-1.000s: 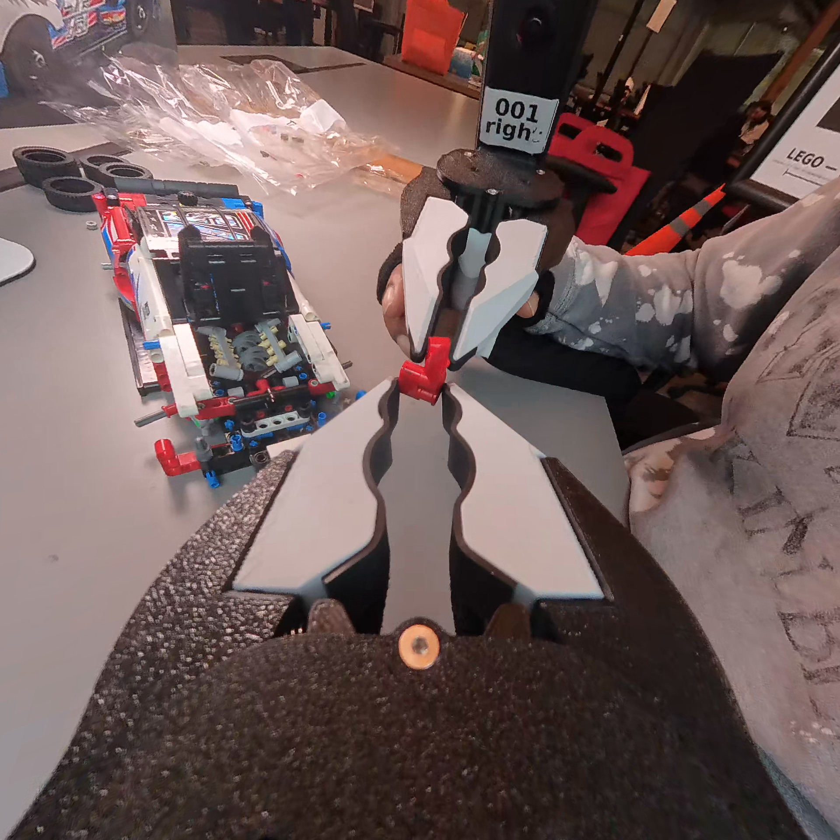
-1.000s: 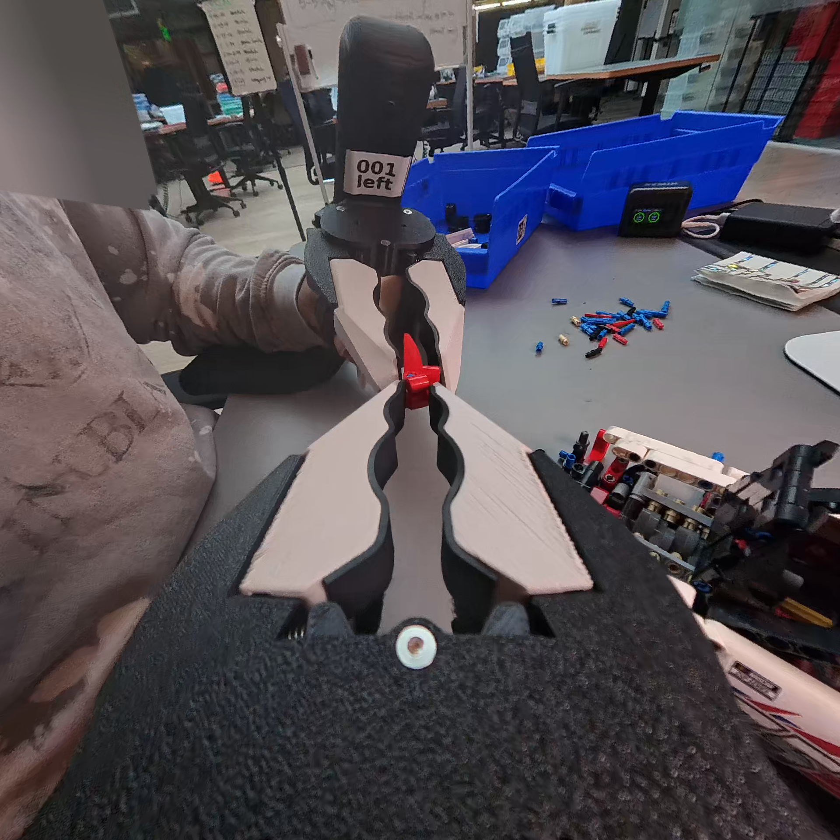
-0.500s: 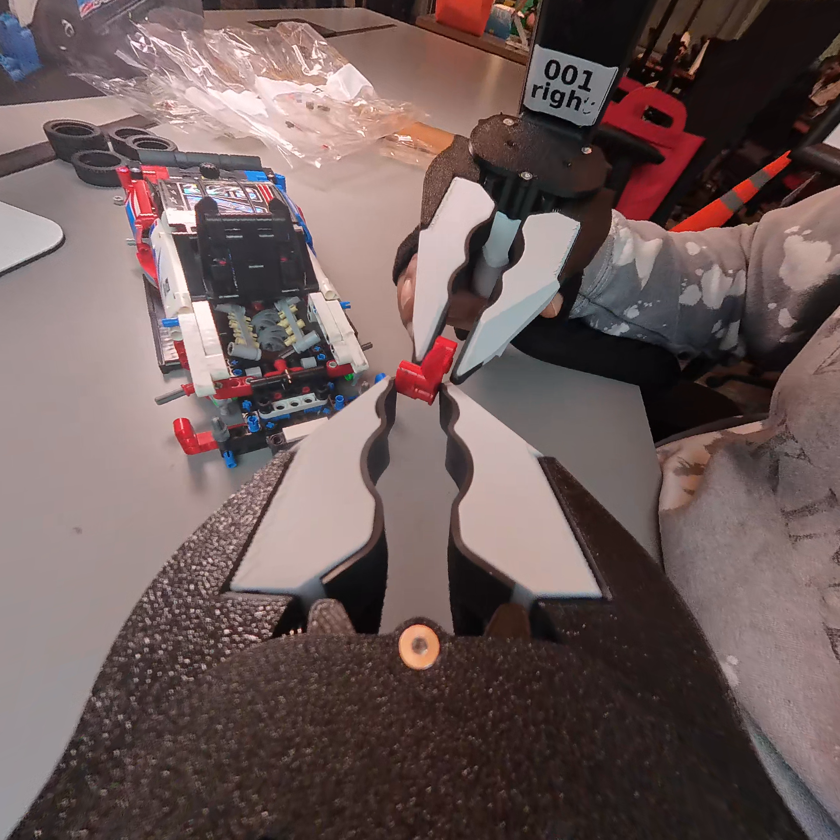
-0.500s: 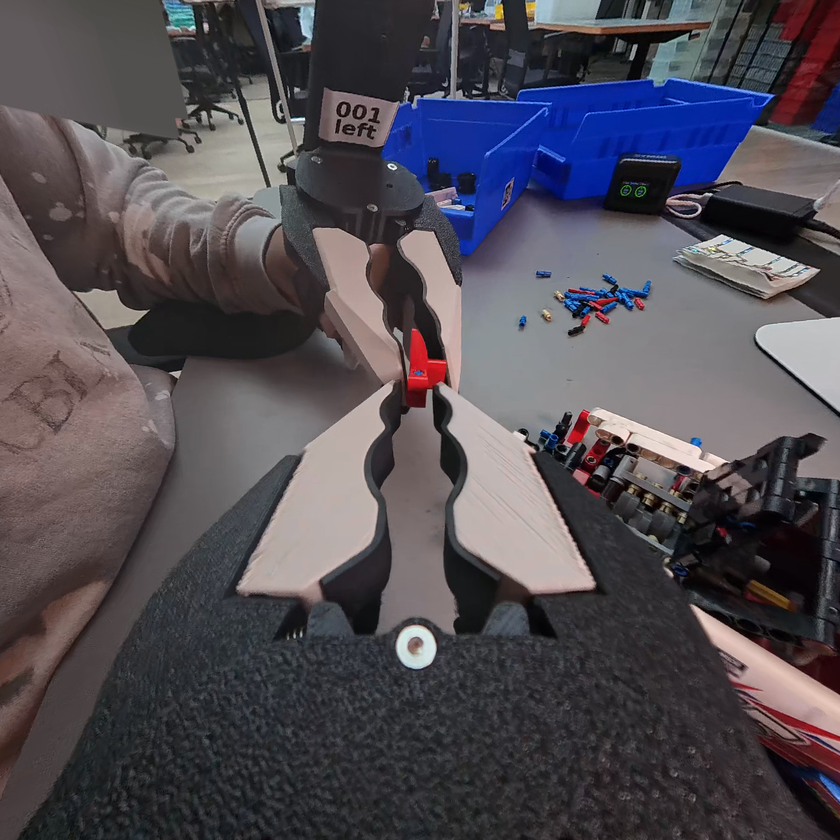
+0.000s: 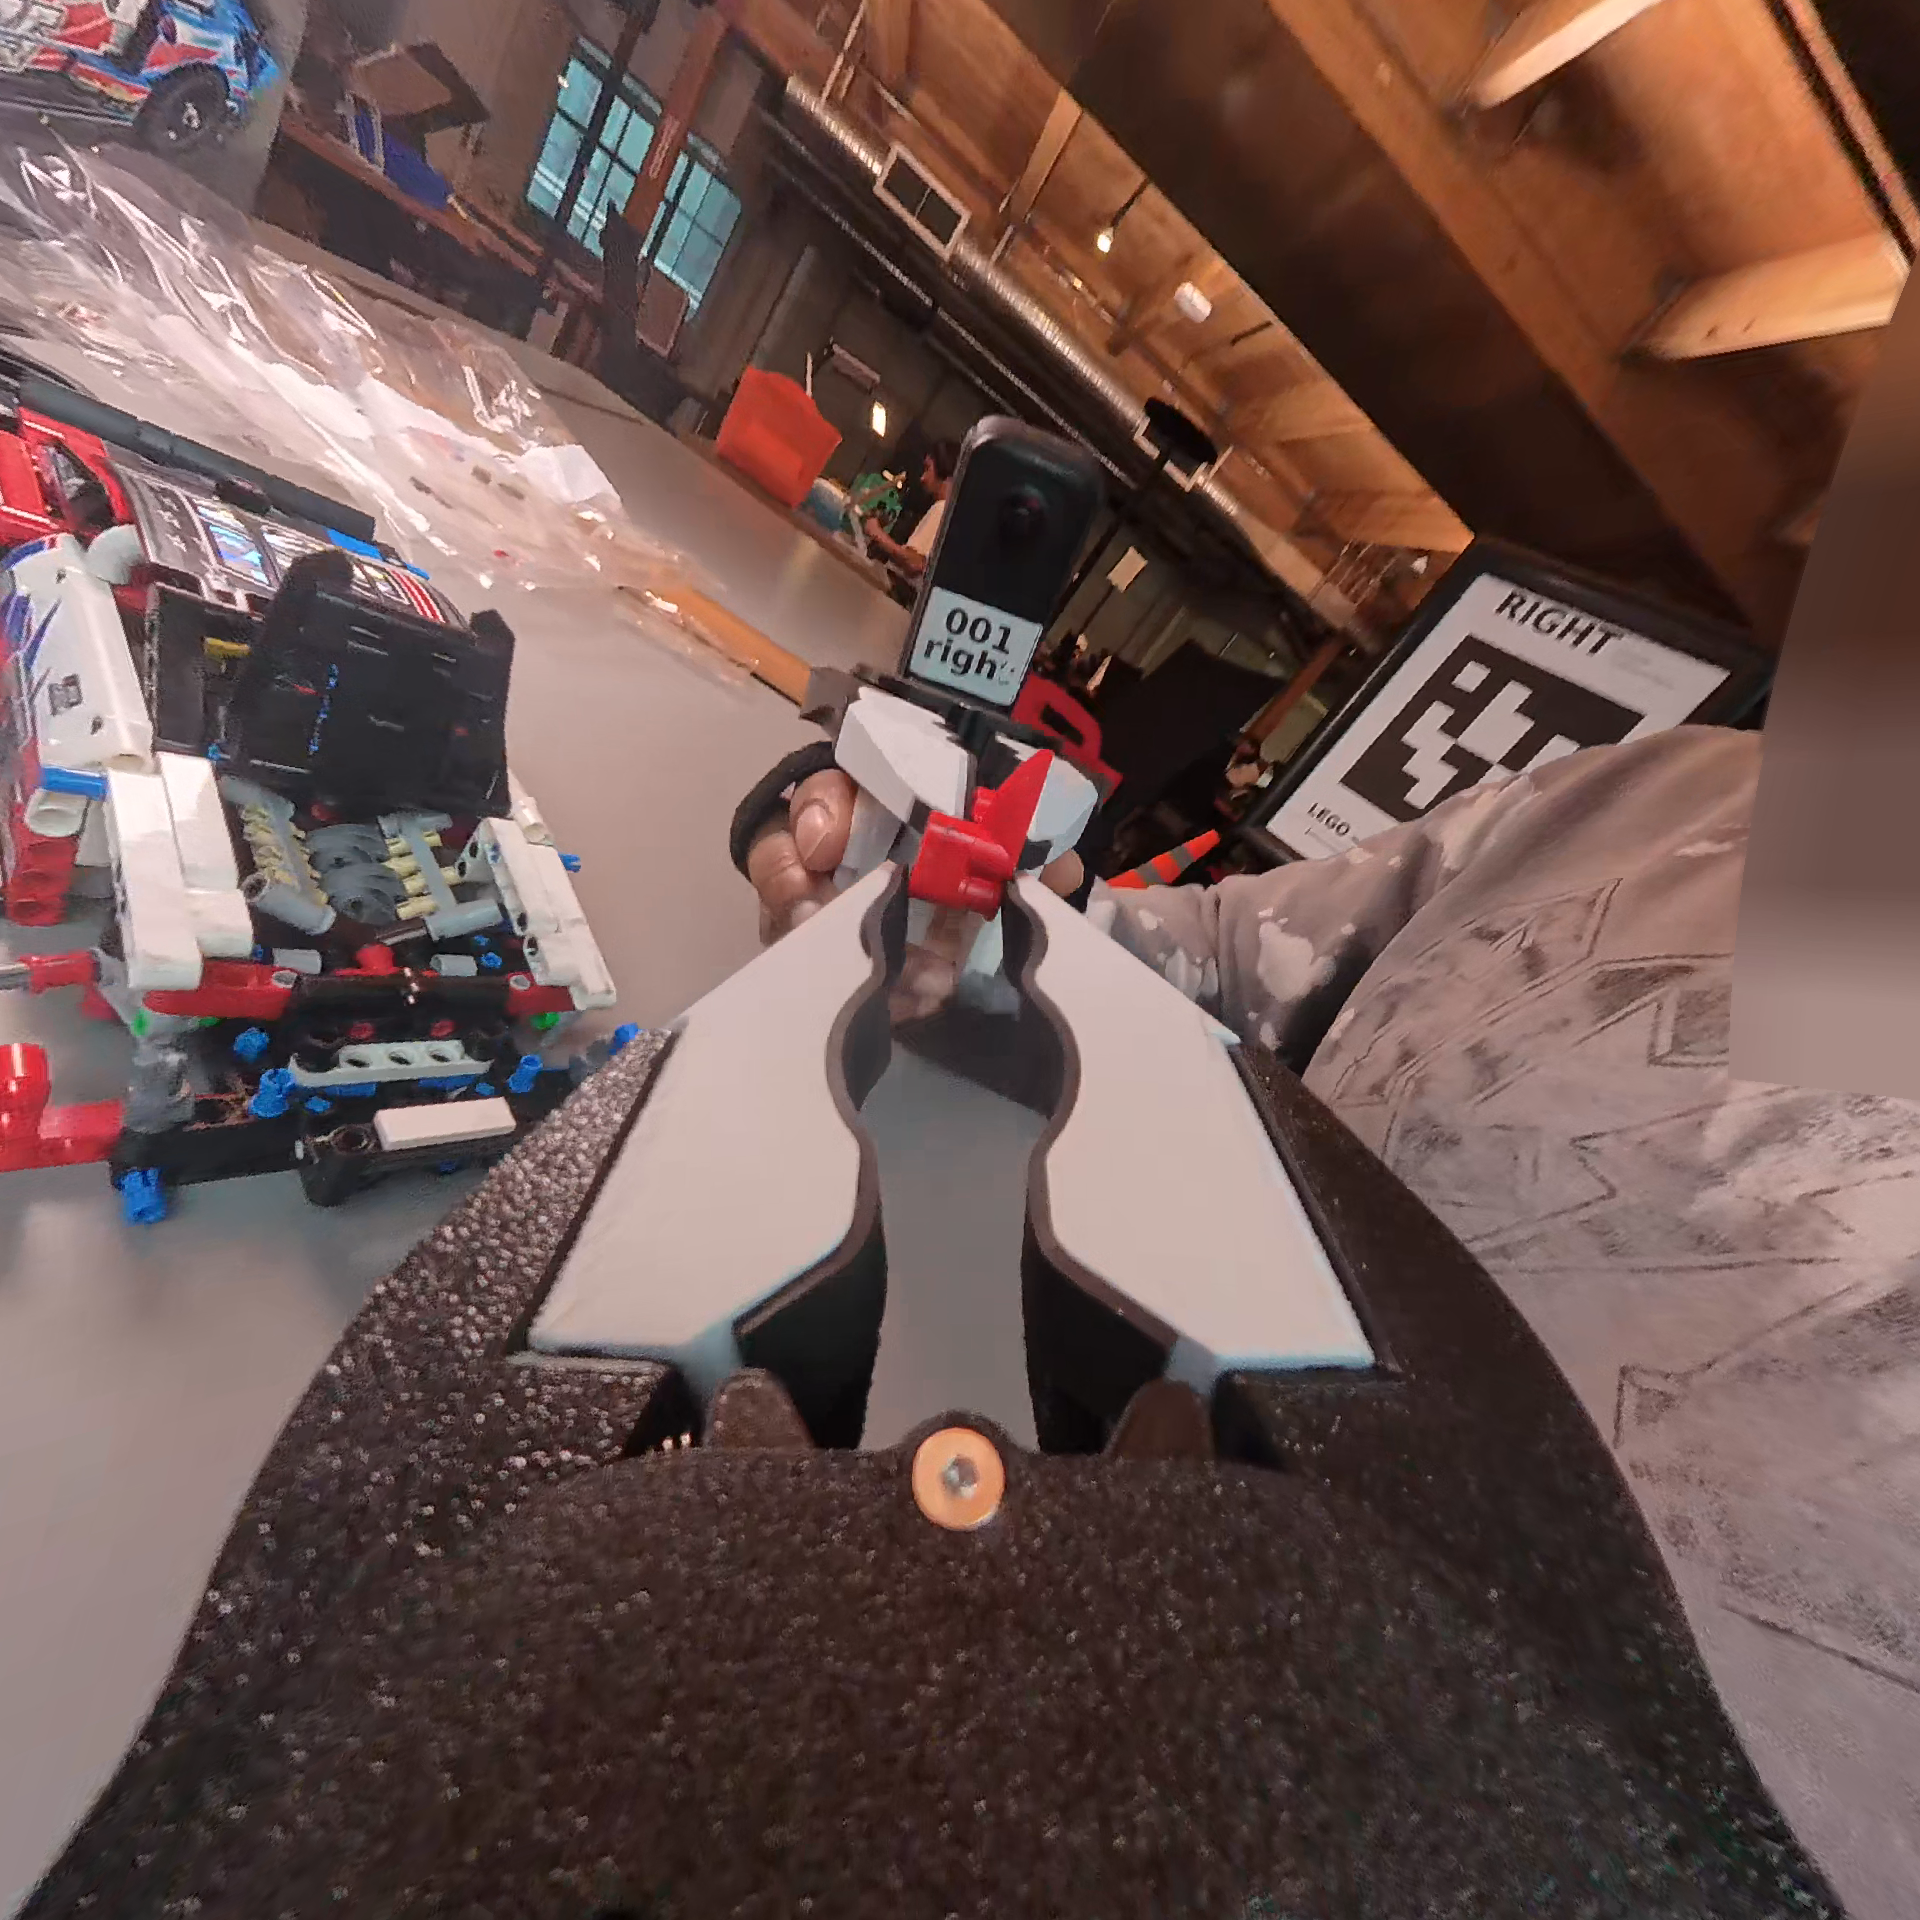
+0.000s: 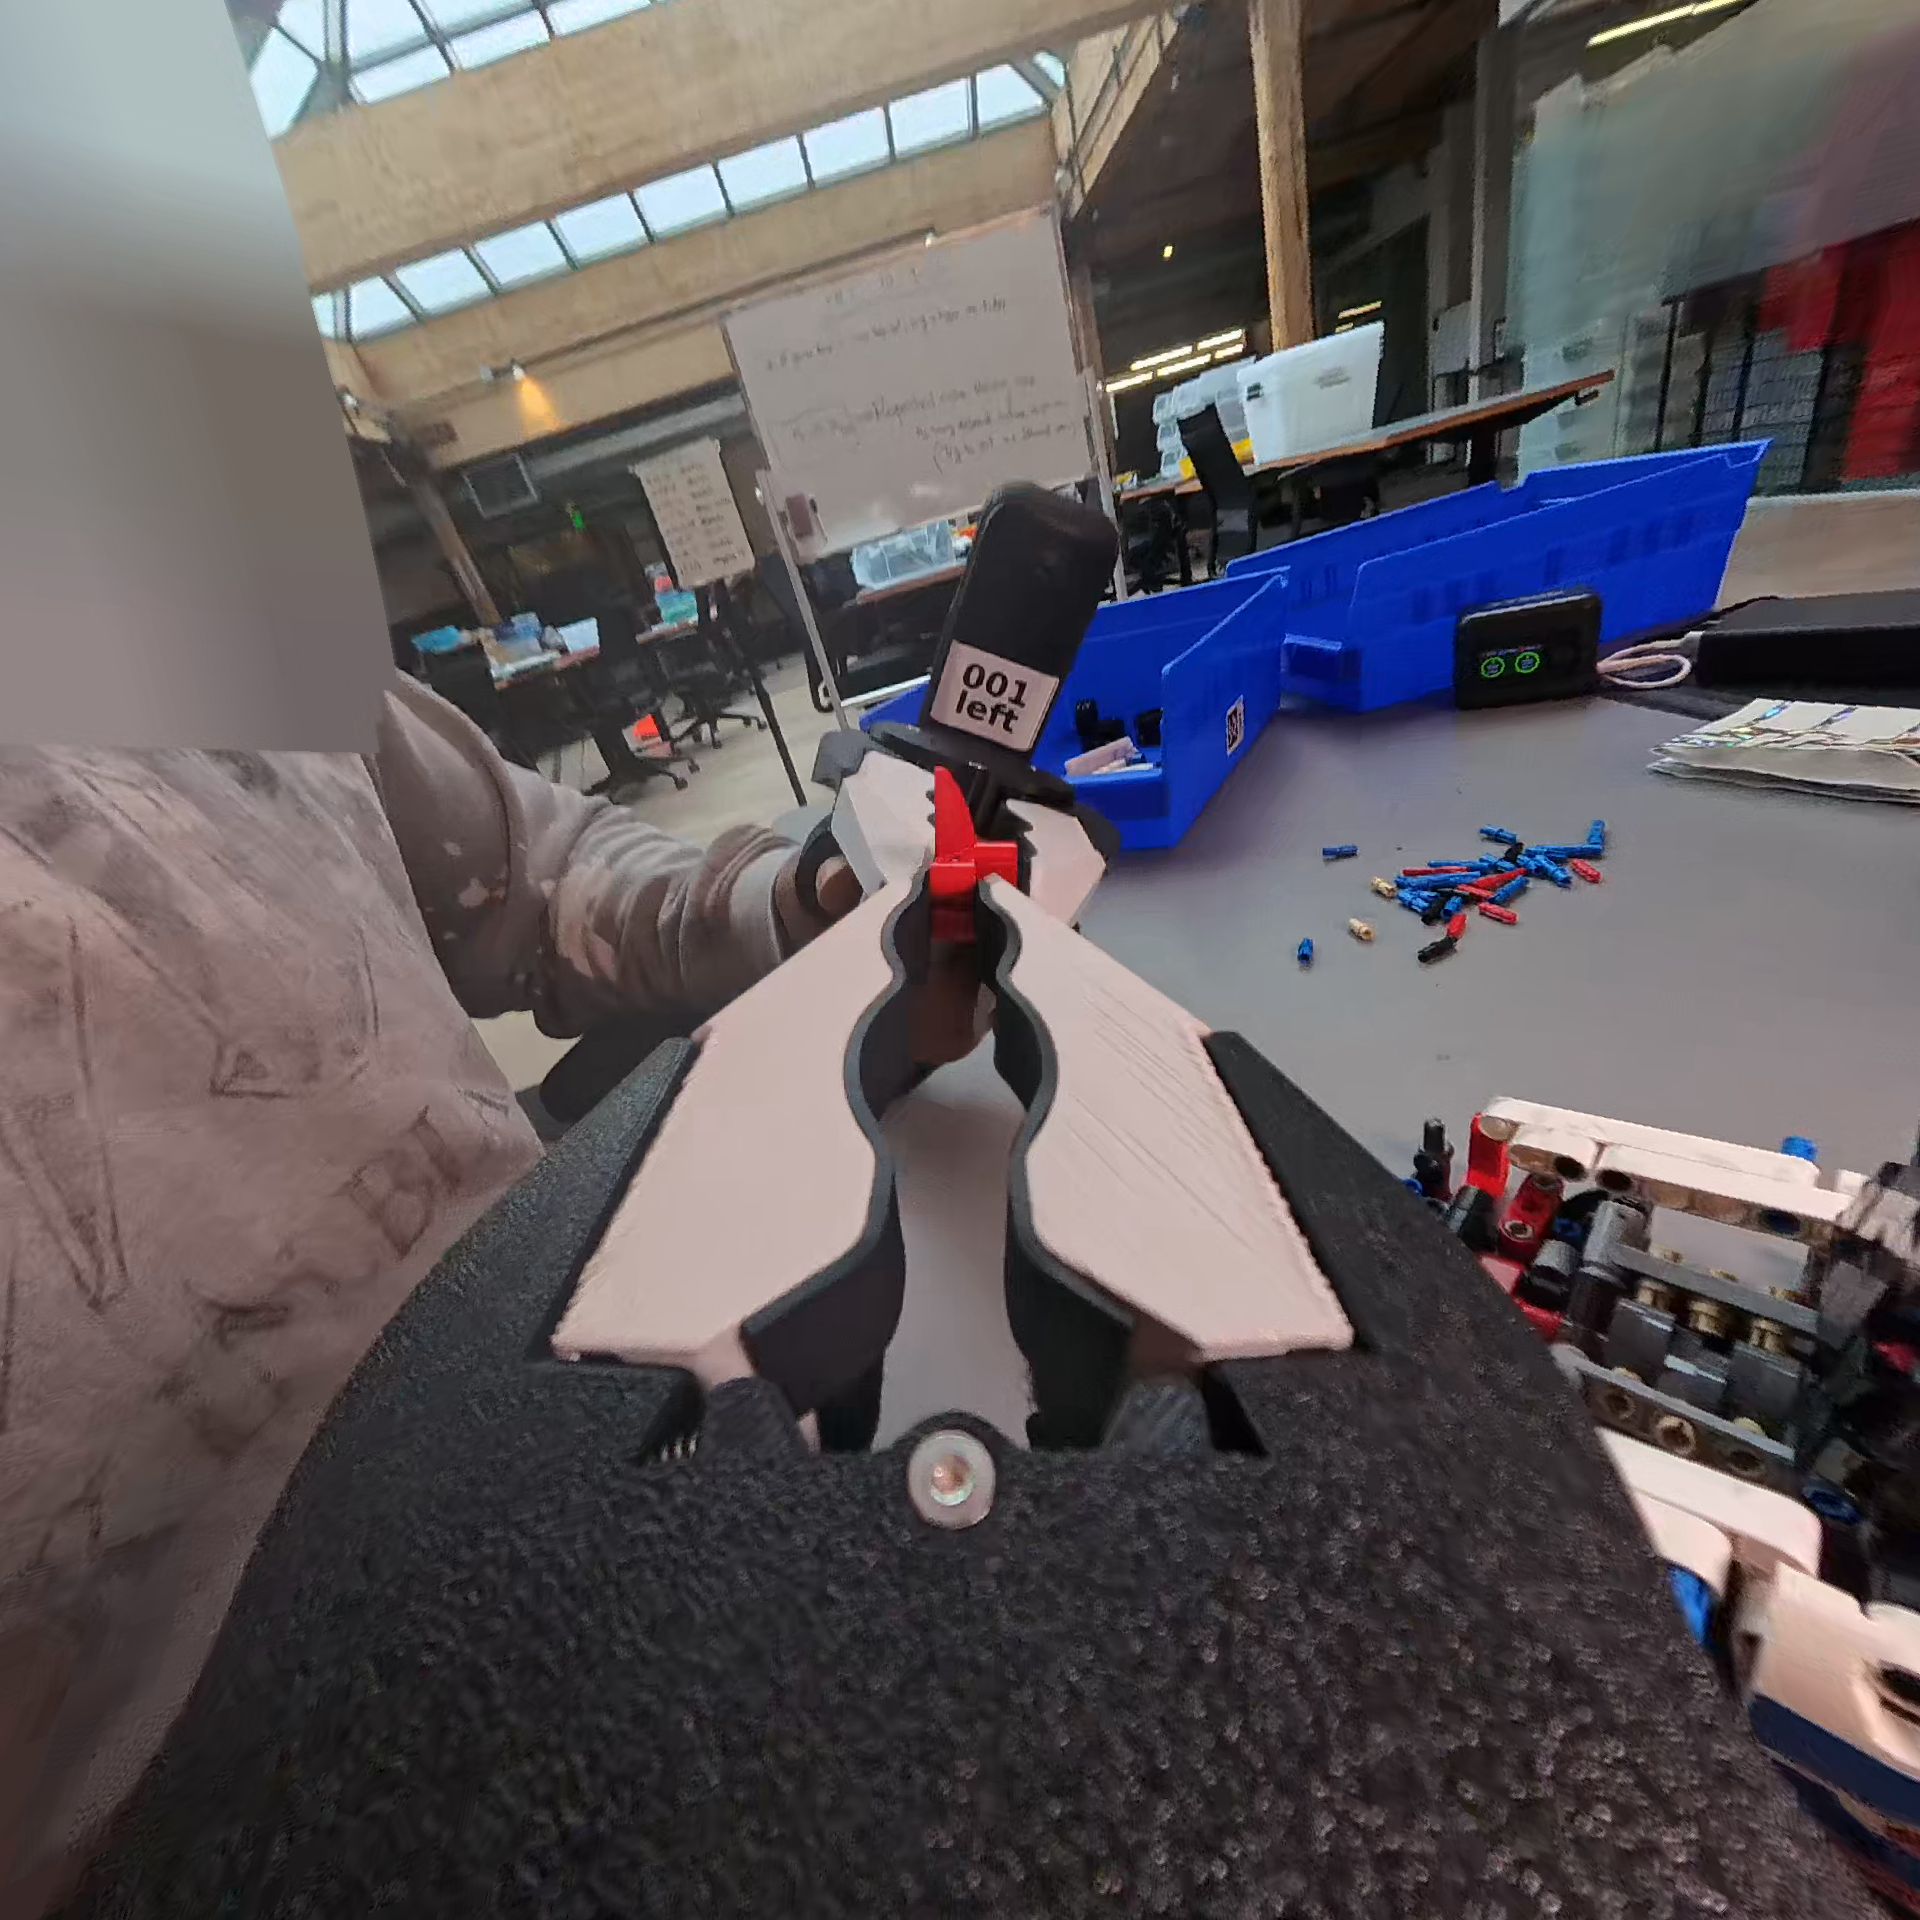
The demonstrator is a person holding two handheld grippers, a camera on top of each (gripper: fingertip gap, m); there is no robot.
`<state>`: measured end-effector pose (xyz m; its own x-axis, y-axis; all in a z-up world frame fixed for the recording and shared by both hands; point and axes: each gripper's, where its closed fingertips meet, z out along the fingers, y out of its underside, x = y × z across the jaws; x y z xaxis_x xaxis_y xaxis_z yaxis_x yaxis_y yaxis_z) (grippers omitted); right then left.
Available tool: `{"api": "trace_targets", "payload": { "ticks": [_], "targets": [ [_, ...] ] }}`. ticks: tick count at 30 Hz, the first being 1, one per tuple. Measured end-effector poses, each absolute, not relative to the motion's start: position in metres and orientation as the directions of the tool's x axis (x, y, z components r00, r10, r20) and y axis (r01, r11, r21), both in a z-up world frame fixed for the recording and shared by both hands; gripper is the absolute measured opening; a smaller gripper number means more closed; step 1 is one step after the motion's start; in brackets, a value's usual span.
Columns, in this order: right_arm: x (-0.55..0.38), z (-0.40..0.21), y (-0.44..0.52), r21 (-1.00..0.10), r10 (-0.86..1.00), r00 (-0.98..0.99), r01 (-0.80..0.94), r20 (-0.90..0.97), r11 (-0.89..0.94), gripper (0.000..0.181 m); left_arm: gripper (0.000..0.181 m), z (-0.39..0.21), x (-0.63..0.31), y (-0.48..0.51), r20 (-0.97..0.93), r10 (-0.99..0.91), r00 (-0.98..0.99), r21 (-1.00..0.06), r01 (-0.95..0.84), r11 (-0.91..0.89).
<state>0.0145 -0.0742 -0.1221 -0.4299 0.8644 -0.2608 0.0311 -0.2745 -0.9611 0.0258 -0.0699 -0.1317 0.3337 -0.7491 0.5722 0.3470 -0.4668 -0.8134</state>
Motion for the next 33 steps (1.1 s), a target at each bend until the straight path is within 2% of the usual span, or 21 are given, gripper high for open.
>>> {"api": "trace_targets", "payload": {
  "ticks": [3,7,12,16,18,22,28,33],
  "targets": [
    [0.009,-0.115,-0.069,-0.937,0.857,-0.41,-0.019,-0.312,-0.35,0.007,0.015,-0.124,0.02,-0.065,0.611,-0.731,0.304,-0.773,0.426,-0.469],
    [0.006,-0.112,-0.067,-0.932,0.858,-0.402,-0.034,-0.318,-0.362,0.007,0.015,-0.122,0.017,-0.064,0.637,-0.72,0.276,-0.743,0.467,-0.479],
    [0.012,-0.128,-0.072,-0.977,0.883,-0.418,0.072,-0.212,-0.201,0.008,0.015,-0.14,0.024,-0.069,0.555,-0.742,0.377,-0.831,0.286,-0.476],
    [0.017,-0.136,-0.076,-0.983,0.882,-0.434,0.111,-0.182,-0.148,0.006,0.015,-0.148,0.027,-0.072,0.477,-0.756,0.447,-0.876,0.174,-0.45],
    [0.017,-0.134,-0.075,-0.984,0.883,-0.436,0.093,-0.175,-0.15,0.006,0.015,-0.144,0.028,-0.071,0.501,-0.751,0.429,-0.865,0.215,-0.454],
    [0.013,-0.119,-0.072,-0.952,0.855,-0.436,0.011,-0.281,-0.307,0.007,0.015,-0.128,0.024,-0.069,0.581,-0.742,0.333,-0.806,0.36,-0.47],
    [0.011,-0.099,-0.057,-0.865,0.804,-0.435,-0.102,-0.406,-0.492,0.006,0.012,-0.113,0.014,-0.065,0.625,-0.73,0.276,-0.747,0.481,-0.458],
    [0.008,-0.102,-0.058,-0.866,0.806,-0.427,-0.095,-0.409,-0.49,0.006,0.01,-0.11,0.01,-0.063,0.619,-0.729,0.292,-0.749,0.498,-0.437]
  ]
}}
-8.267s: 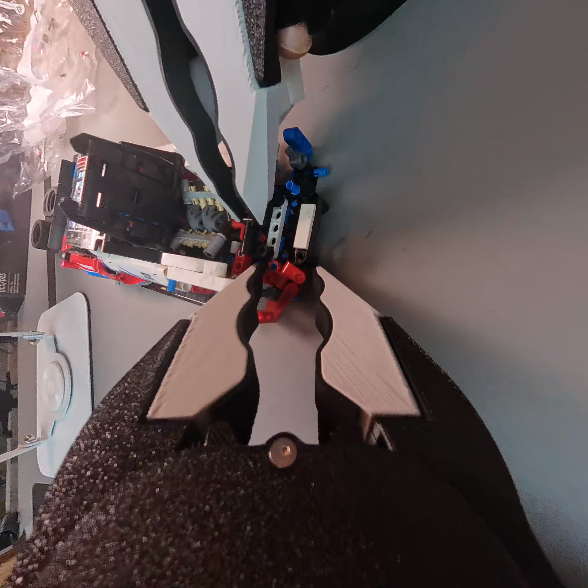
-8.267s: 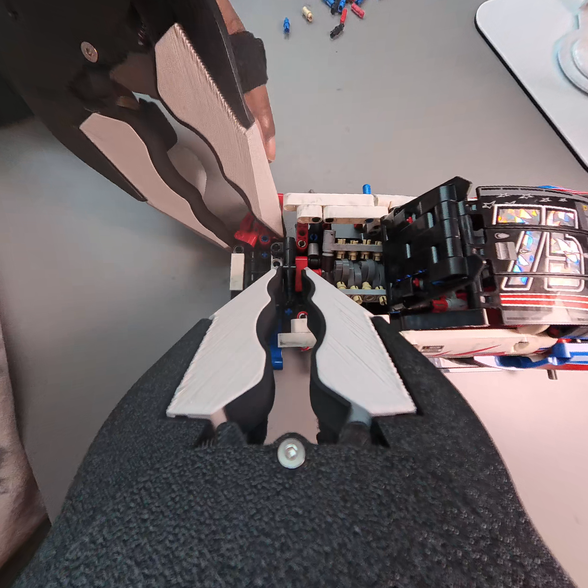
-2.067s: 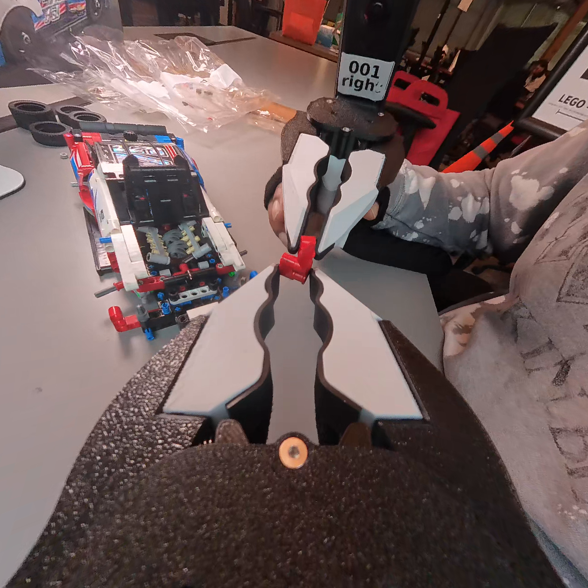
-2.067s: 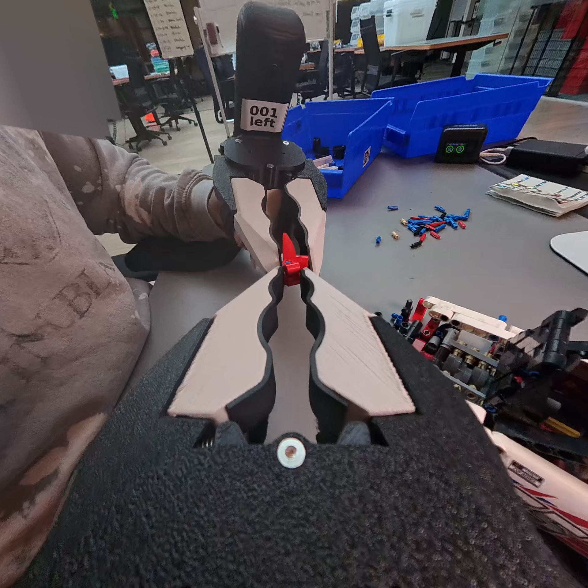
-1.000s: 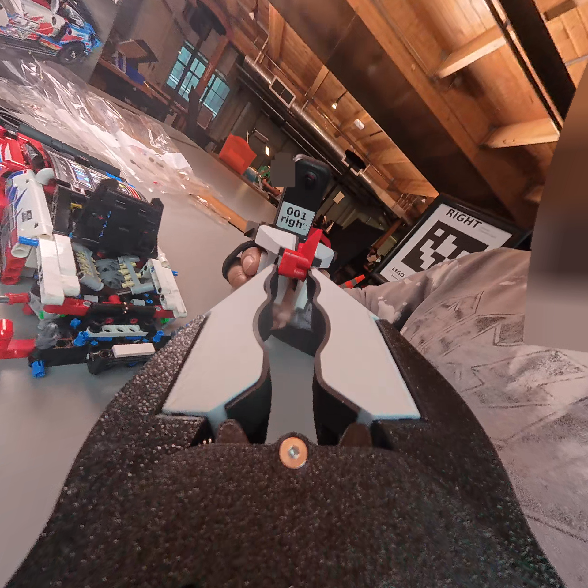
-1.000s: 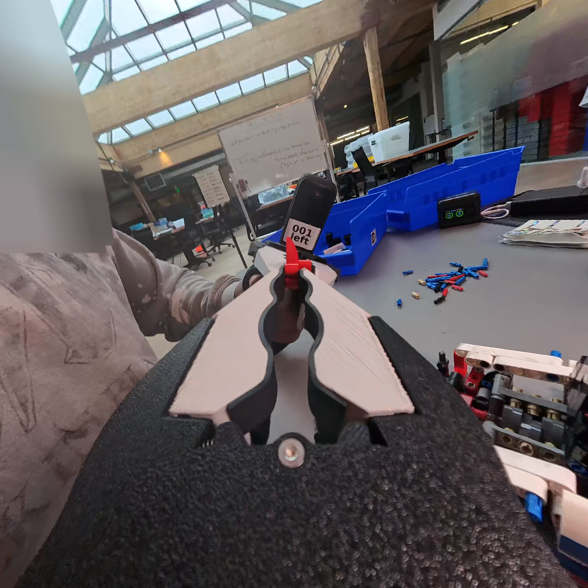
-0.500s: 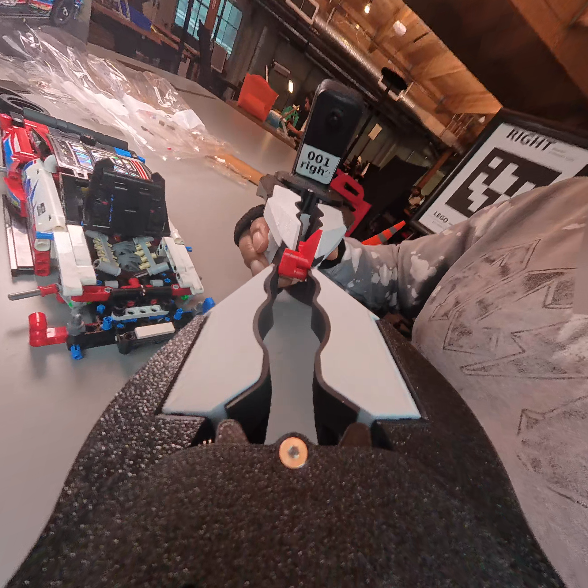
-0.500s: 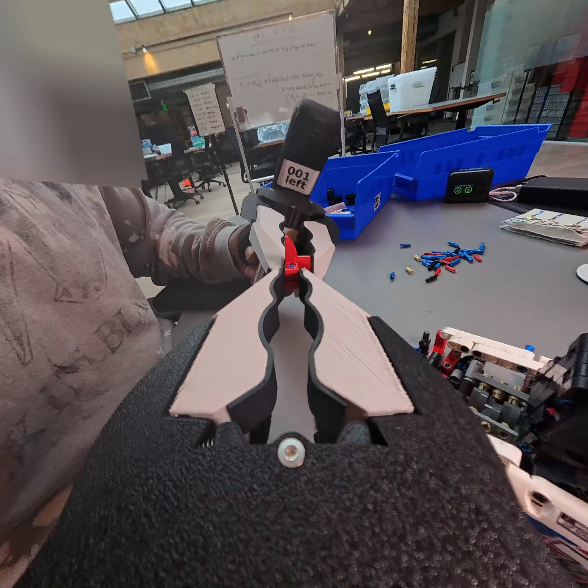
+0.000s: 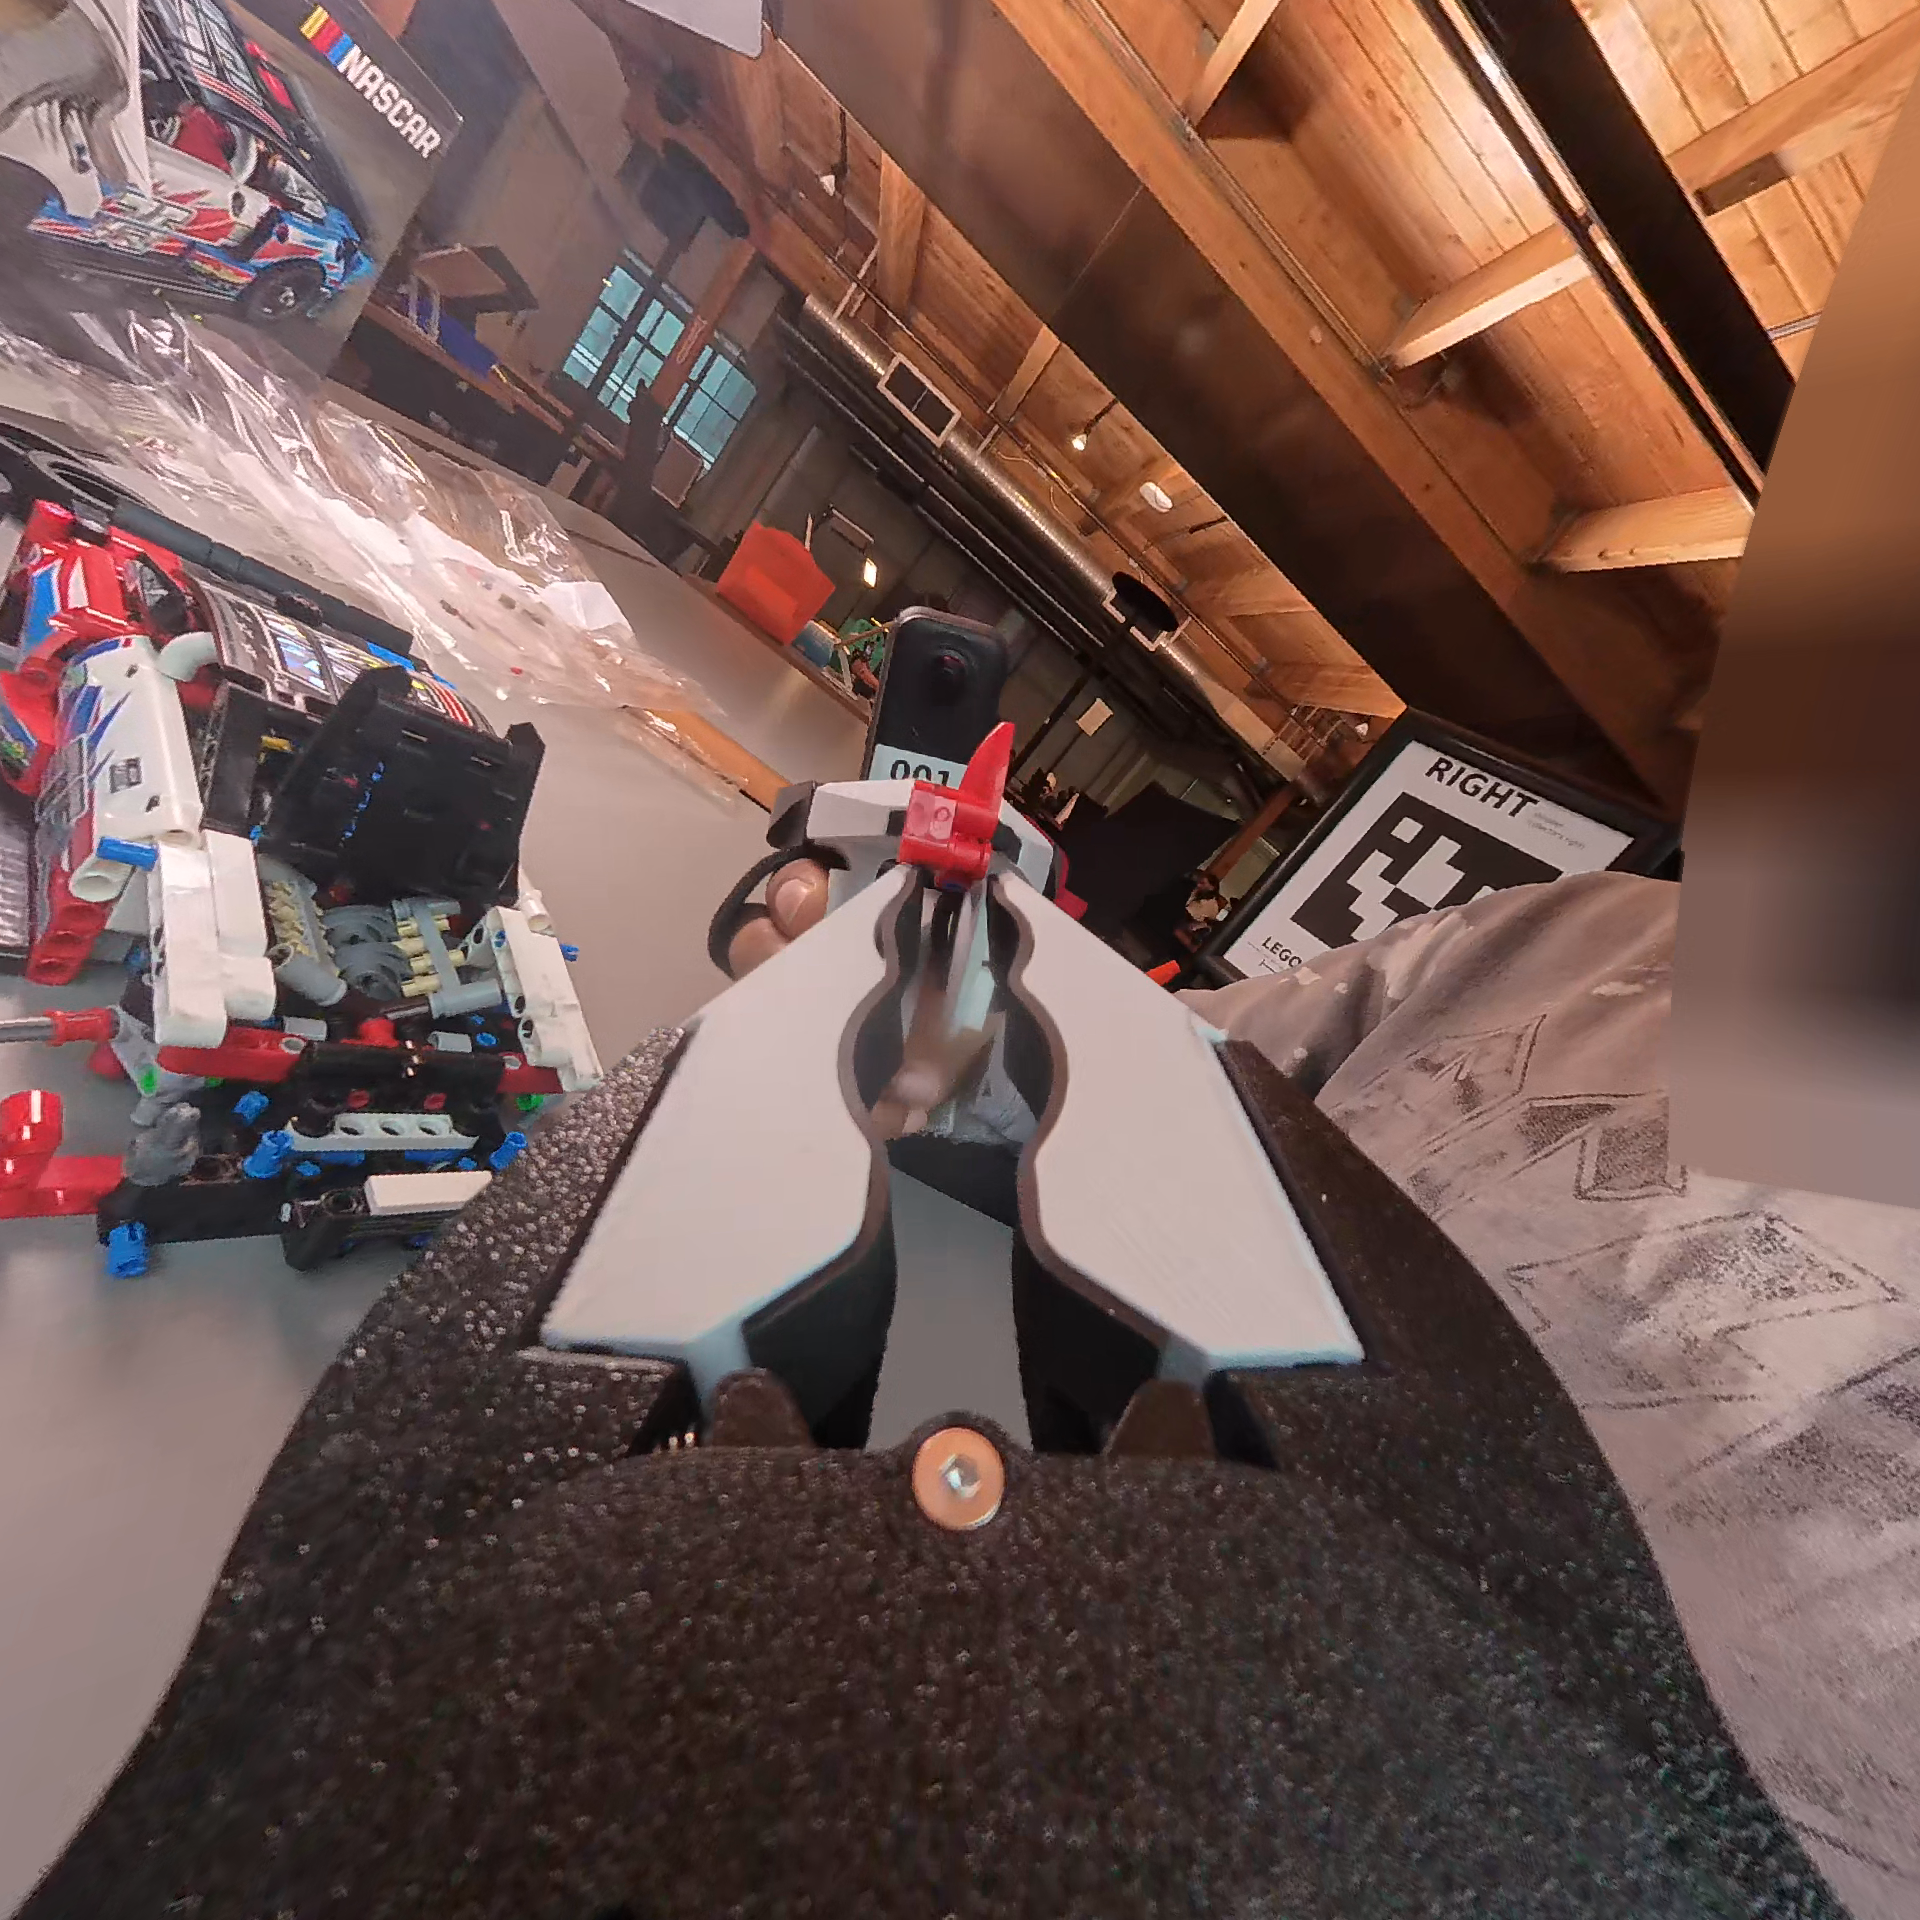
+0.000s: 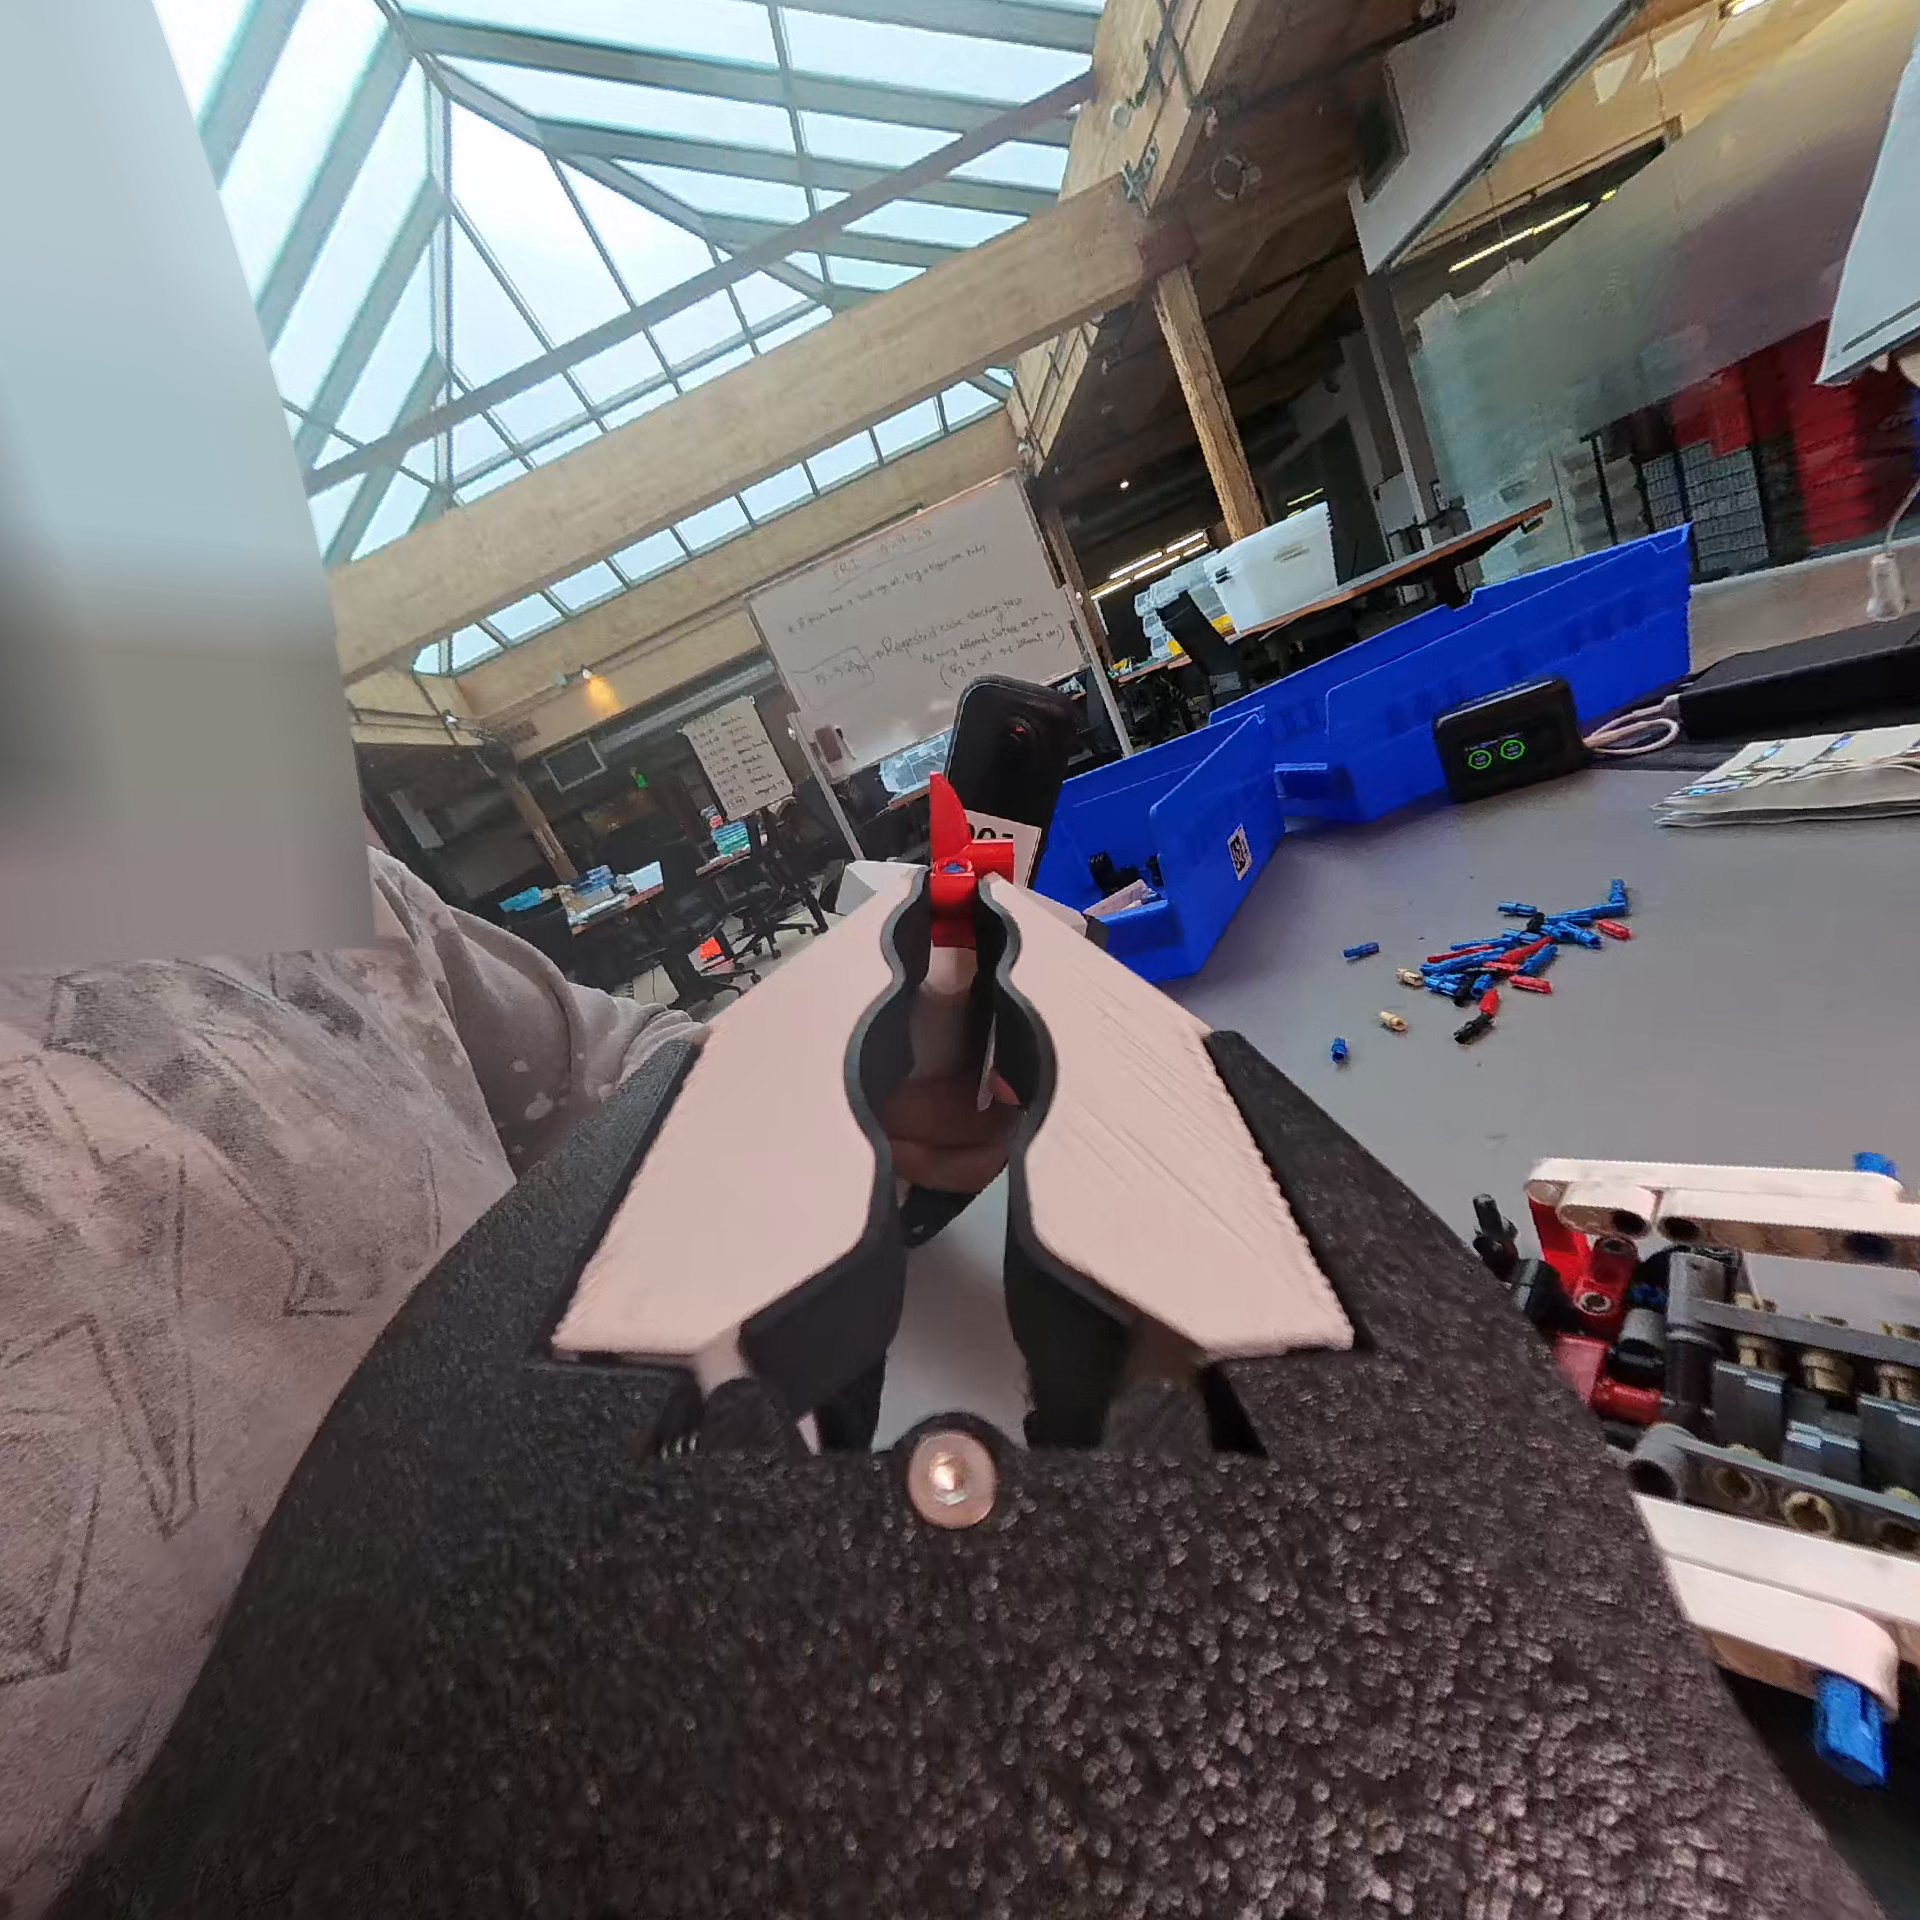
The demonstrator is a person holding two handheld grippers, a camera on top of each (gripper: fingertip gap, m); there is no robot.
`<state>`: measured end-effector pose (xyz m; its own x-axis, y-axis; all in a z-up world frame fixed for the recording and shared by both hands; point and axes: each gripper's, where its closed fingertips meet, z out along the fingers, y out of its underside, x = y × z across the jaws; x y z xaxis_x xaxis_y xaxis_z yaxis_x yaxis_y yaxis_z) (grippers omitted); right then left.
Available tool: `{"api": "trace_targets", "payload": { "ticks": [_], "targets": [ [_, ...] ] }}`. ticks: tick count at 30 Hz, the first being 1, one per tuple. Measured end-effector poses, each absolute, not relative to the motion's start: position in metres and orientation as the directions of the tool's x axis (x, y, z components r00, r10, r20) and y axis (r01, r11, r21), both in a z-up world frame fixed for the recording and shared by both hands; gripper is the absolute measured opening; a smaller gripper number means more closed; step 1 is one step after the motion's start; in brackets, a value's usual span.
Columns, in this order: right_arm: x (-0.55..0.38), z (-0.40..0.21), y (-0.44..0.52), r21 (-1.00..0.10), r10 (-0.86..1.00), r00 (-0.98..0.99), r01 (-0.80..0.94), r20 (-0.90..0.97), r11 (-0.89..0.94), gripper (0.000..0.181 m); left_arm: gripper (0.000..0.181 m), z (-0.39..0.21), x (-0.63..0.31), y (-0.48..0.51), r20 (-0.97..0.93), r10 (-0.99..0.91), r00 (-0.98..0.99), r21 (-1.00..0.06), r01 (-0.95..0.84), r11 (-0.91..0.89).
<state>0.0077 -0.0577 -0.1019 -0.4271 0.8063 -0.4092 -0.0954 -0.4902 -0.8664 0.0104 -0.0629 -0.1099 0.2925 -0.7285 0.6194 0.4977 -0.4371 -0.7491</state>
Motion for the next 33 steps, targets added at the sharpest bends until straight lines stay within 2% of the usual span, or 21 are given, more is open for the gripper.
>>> {"api": "trace_targets", "payload": {
  "ticks": [9,11,12,17,21,25,33],
  "targets": [
    [0.001,-0.108,-0.056,-0.926,0.895,-0.326,-0.119,-0.304,-0.358,0.007,0.011,-0.114,0.005,-0.057,0.697,-0.68,0.23,-0.664,0.565,-0.49],
    [0.003,-0.107,-0.058,-0.914,0.876,-0.356,-0.115,-0.327,-0.388,0.007,0.021,-0.115,0.006,-0.057,0.705,-0.675,0.219,-0.656,0.565,-0.501],
    [0.004,-0.105,-0.058,-0.906,0.864,-0.373,-0.117,-0.34,-0.407,0.007,0.025,-0.116,0.006,-0.056,0.699,-0.677,0.232,-0.666,0.558,-0.496],
    [0.006,-0.104,-0.064,-0.885,0.815,-0.436,-0.083,-0.382,-0.459,0.006,0.015,-0.11,0.011,-0.064,0.588,-0.749,0.306,-0.772,0.49,-0.405],
    [0.007,-0.108,-0.067,-0.877,0.785,-0.461,-0.03,-0.414,-0.48,0.007,0.014,-0.116,0.012,-0.067,0.449,-0.778,0.44,-0.883,0.348,-0.313],
    [0.009,-0.108,-0.068,-0.877,0.787,-0.455,-0.027,-0.416,-0.479,0.006,0.013,-0.124,0.017,-0.07,0.469,-0.765,0.441,-0.881,0.289,-0.374],
    [0.01,-0.107,-0.064,-0.845,0.753,-0.472,-0.03,-0.458,-0.534,0.005,0.014,-0.129,0.022,-0.069,0.538,-0.75,0.384,-0.84,0.322,-0.438]
  ]
}}
